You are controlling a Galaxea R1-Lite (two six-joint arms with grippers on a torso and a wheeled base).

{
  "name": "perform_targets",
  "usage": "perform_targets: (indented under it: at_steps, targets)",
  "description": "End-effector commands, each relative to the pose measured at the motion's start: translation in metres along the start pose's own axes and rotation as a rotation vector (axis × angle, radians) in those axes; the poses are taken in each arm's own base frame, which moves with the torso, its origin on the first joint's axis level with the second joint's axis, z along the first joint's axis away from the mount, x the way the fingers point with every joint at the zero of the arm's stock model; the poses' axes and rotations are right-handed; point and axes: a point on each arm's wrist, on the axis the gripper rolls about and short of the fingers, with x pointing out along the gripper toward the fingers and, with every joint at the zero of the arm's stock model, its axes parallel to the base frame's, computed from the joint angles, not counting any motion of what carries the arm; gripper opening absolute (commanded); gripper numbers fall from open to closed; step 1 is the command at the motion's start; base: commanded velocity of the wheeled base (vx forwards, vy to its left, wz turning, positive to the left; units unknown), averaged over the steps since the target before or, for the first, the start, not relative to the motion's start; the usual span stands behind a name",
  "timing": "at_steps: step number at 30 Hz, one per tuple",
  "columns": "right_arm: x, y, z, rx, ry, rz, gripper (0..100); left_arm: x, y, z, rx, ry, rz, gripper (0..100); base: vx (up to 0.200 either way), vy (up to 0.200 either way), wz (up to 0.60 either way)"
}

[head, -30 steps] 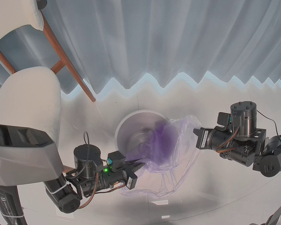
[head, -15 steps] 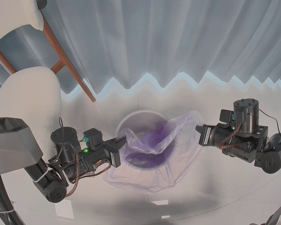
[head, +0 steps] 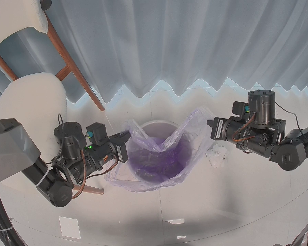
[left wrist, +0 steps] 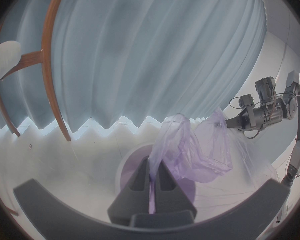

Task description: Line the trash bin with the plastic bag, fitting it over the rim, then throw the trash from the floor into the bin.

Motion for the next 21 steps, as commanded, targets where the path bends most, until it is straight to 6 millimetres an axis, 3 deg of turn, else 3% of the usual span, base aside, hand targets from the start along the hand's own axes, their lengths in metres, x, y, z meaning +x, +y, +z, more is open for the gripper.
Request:
perform_targets:
  at_steps: [1, 13, 14, 21]
  targets:
    - [0.025, -0.006, 0.006, -0.024, -0.003, -0.005, 0, 0.015, 0.001, 0.017, 0.002, -0.026, 0.004, 0, 0.0, 0.0, 0.0]
    - [0.044, -0.015, 0.014, -0.036, -0.014, 0.02, 0, 0.032, 0.011, 0.036, -0.005, 0.035, 0.03, 0, 0.0, 0.0, 0.0]
    - [0.047, -0.016, 0.012, -0.04, -0.012, 0.021, 0, 0.034, 0.01, 0.044, -0.009, 0.046, 0.025, 0, 0.0, -0.2, 0.0]
    - [0.049, -0.017, 0.009, -0.04, -0.004, 0.02, 0, 0.04, 0.009, 0.051, -0.007, 0.043, 0.014, 0, 0.0, -0.2, 0.0]
